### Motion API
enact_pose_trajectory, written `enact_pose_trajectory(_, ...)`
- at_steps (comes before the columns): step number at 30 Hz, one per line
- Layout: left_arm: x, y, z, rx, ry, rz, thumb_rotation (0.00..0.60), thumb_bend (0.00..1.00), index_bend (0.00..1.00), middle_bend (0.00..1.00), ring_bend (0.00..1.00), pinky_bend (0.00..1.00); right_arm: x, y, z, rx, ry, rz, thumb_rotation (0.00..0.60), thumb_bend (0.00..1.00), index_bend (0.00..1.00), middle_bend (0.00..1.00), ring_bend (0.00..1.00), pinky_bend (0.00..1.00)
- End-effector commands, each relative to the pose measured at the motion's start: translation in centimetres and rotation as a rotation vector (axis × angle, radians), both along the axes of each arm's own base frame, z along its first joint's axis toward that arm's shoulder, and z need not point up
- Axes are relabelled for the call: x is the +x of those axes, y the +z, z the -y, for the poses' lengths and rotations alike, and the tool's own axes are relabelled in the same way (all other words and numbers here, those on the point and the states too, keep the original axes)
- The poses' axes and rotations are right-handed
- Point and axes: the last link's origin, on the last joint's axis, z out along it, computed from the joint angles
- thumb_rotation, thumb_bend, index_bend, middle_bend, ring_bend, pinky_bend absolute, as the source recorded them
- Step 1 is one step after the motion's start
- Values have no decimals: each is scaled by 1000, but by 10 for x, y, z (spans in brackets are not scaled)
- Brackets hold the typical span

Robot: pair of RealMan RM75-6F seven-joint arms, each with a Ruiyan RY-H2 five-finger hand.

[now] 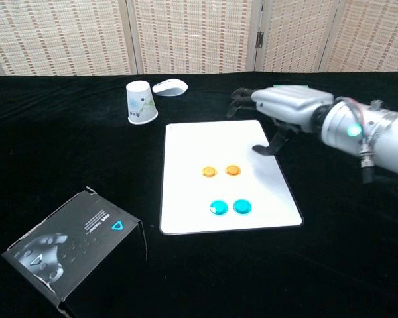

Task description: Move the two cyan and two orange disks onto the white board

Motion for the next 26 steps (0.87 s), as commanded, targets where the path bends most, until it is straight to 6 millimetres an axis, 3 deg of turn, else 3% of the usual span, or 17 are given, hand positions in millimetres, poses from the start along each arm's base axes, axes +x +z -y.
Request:
enact_pose_trajectory(1, 1, -1, -2, -1, -4, 0, 600, 191, 83, 0, 9, 0, -27, 46, -13, -106, -14, -5, 600, 424, 131, 0, 0, 0)
enact_pose_trajectory(6, 7, -3, -8, -6, -23, 0, 600, 190, 83, 0, 10, 0, -64, 100, -42, -216, -63, -3, 600, 424, 20, 0, 0, 0)
enact_pose_trajectory(14, 17, -9, -15, -22, -55, -1, 600, 191, 83, 0, 9, 0, -116, 157, -105, -360, -122, 49, 600, 425, 0, 0, 0, 0)
enact_pose_trajectory(20, 23, -11, -17, -18, -66, 0, 600, 191, 83, 0, 10, 0, -146, 172, -150, -383, -186, 79, 600, 425, 0, 0, 0, 0)
enact_pose_trajectory(26, 27, -10, -18, -8, -76, 2, 600, 191, 83, 0, 10, 0, -161, 177, -175, -382, -230, 116, 600, 424, 0, 0, 0, 0)
